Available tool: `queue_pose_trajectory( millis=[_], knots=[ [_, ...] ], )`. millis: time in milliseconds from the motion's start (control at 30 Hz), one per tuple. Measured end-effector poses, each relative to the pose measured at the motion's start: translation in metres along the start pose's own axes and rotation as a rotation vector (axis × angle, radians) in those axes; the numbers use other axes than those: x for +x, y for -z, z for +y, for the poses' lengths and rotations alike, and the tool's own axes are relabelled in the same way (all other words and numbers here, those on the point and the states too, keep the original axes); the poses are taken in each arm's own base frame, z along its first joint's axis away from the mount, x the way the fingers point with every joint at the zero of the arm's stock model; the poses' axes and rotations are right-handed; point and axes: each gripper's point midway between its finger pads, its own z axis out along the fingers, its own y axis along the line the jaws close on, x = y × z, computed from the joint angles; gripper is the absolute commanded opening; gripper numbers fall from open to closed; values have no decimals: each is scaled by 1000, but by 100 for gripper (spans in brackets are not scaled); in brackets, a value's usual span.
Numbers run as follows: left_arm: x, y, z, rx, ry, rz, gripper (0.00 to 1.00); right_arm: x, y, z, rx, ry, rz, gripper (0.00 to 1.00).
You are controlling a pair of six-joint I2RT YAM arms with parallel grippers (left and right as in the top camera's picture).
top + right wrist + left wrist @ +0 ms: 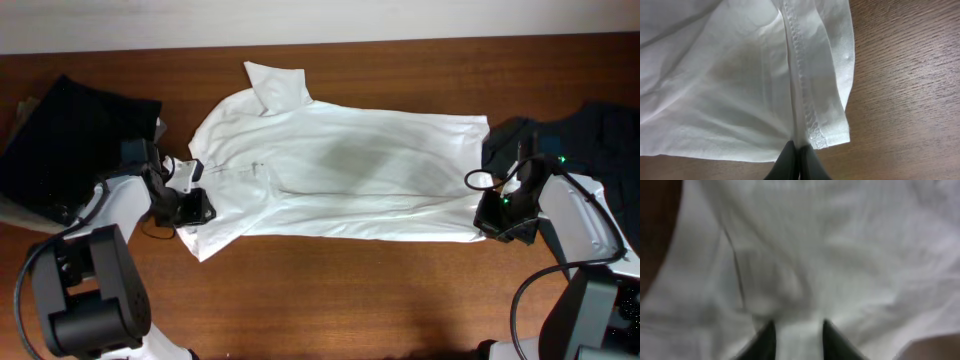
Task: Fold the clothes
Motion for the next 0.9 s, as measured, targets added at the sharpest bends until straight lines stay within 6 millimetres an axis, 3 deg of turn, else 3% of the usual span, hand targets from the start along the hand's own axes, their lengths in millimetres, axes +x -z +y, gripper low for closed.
queue_pose_trajectory(
  millis=[100,300,367,500,633,667,733,900],
  knots=[
    [-10,18,1,-31,2,15,41,-1,0,0,-1,0,-3,4],
    [-7,21,13,-101,4,38,40,-1,0,0,-1,0,-2,4],
    [-4,20,13,-102,6,44,29,-1,0,0,-1,0,-2,4],
    [1,12,10,-71,14,64,21,-1,0,0,-1,0,-2,4],
    [12,-1,11,-47,33,115,21,-1,0,0,-1,0,-3,4],
    [14,-1,10,-45,36,123,18,-1,0,0,-1,0,-3,4],
    [14,-1,10,-44,37,126,0,-1,0,0,-1,0,-3,5],
    [15,6,5,-24,47,149,0,2,0,-1,4,-29,10,4]
  ],
)
